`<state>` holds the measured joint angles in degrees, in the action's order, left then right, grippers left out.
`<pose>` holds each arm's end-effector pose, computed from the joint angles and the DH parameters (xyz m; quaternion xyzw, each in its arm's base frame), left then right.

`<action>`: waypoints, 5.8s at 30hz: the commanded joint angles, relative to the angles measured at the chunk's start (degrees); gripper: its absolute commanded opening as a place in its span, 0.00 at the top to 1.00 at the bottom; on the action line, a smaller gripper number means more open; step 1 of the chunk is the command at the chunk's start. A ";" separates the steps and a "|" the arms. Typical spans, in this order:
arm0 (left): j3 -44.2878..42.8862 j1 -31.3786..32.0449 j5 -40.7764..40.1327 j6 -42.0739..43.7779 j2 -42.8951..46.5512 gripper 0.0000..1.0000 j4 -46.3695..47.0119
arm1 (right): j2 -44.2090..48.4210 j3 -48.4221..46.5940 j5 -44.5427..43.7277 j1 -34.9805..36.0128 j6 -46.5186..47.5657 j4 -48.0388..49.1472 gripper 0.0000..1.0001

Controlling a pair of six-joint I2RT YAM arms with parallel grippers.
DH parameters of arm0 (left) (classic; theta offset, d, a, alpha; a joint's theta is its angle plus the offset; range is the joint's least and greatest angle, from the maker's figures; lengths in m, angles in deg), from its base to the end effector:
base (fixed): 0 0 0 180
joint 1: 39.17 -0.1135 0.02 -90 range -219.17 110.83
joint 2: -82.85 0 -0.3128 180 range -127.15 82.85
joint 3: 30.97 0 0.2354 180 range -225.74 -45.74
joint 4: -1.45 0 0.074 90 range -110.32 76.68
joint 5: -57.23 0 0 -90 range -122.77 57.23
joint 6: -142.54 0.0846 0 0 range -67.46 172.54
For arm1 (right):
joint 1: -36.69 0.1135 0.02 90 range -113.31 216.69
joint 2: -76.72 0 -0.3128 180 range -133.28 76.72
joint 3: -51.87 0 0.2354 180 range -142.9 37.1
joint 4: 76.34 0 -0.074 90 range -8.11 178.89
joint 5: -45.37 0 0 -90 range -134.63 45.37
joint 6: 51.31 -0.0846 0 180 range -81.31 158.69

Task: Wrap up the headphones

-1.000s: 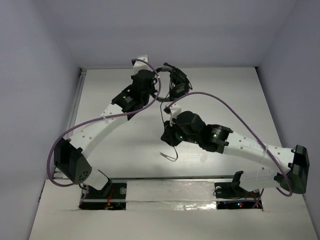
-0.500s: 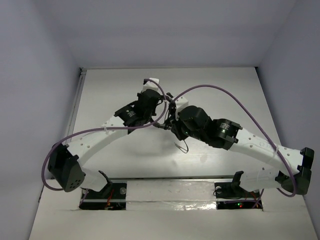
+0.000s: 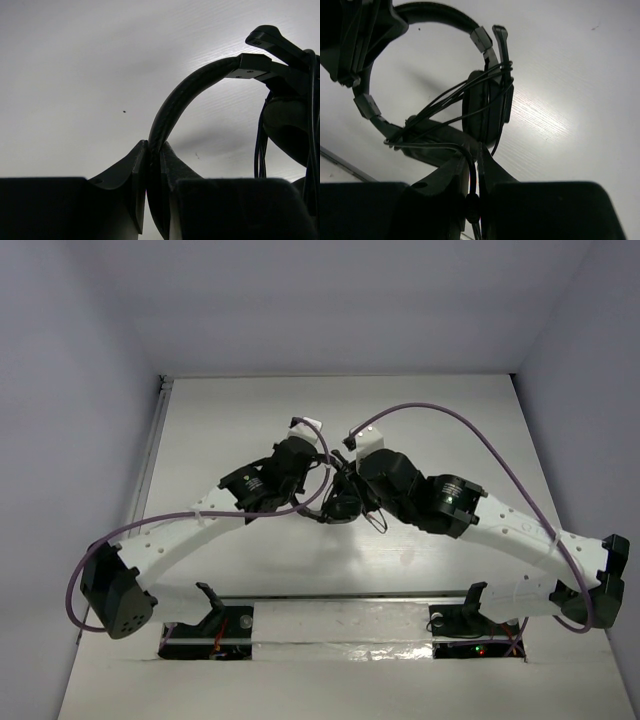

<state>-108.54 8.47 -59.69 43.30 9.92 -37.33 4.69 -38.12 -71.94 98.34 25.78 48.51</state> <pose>0.2213 -0.1859 0.3477 0.1796 0.8473 -0.0361 0.4985 0.1606 0.2159 0.3935 -0.2635 0.8361 0.0935 0.4719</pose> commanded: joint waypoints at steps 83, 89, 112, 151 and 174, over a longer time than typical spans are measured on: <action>-17.51 -17.57 50.29 7.65 5.18 1.00 -0.33 | -1.79 7.29 75.09 -41.16 14.12 27.74 0.47; -20.16 -18.36 53.54 8.26 2.62 1.00 -0.59 | -9.17 2.89 85.83 -42.22 21.77 20.18 0.49; -24.03 -26.72 58.74 3.08 -1.52 1.00 4.85 | -7.70 -6.61 81.63 -46.88 16.18 23.03 0.23; -15.68 -27.25 68.41 -16.42 0.42 1.00 23.66 | -4.78 22.05 64.93 -43.20 -19.08 72.55 0.94; 0.14 -16.70 27.45 -26.89 -12.67 1.00 48.35 | -6.63 38.48 53.42 -38.97 -23.92 69.38 1.00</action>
<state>-107.98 -9.28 -23.95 17.58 -3.04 1.07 -3.12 -1.60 -15.90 58.85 3.23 117.62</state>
